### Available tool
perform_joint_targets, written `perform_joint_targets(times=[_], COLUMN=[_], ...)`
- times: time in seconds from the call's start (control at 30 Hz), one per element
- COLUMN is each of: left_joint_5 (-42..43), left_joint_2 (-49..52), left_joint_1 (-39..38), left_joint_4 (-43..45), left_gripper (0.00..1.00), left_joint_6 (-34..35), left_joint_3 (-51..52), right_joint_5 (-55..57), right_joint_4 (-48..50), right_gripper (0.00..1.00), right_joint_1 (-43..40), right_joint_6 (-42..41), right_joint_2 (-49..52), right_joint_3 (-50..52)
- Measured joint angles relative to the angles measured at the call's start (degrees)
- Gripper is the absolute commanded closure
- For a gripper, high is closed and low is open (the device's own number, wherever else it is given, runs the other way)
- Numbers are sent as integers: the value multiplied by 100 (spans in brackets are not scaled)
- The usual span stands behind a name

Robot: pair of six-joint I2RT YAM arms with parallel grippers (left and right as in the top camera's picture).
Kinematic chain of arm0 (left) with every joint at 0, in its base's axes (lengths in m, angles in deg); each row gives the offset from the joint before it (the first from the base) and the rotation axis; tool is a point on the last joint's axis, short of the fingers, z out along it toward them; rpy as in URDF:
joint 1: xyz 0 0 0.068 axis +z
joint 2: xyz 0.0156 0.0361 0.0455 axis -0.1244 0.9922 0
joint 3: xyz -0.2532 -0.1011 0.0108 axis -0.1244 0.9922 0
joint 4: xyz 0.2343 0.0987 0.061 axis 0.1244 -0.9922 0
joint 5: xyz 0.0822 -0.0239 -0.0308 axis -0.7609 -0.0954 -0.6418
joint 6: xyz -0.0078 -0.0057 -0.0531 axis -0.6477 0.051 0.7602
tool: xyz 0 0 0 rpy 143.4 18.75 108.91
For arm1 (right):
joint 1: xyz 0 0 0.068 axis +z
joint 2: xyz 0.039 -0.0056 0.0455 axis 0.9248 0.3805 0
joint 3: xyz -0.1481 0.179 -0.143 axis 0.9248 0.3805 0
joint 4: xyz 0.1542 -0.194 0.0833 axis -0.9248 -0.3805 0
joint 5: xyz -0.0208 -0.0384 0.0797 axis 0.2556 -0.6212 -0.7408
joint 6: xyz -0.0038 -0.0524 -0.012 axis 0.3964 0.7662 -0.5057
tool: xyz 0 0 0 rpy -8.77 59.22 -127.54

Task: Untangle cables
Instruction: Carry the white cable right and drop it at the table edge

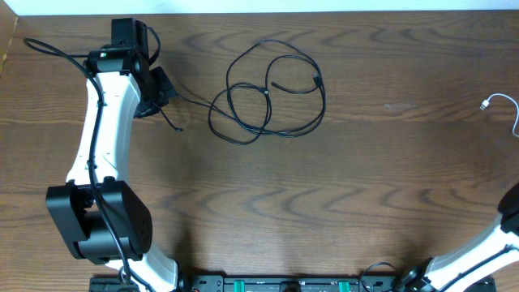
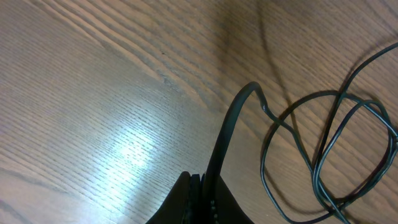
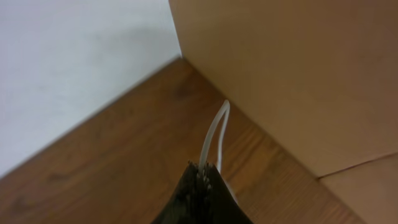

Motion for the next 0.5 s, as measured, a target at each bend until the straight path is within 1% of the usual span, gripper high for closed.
perform_joint_targets(times=[0.03,0.07,0.1,0.13,0.17,0.33,0.5], left_joint_5=[0,0,0,0,0,0,0], left_joint_2=[0,0,0,0,0,0,0], left_joint_1=[0,0,0,0,0,0,0], left_joint_4=[-2,0,0,0,0,0,0], left_gripper=[92,92,93,93,93,92,92], left_joint_6=[0,0,0,0,0,0,0], left_joint_3=[0,0,0,0,0,0,0], right_joint_5=[0,-4,0,-9,-11,-13,-208], right_joint_4=[35,59,74,87,83,92,-232], right_gripper=[89,56,28,8,1,1,1], right_joint_1=[0,2,2,2,2,7,7], right_joint_6=[0,4,-9,9,13,39,39], right_joint_2=[153,273,352,424,461,466,426], right_joint_3=[4,4,4,9,15,24,24])
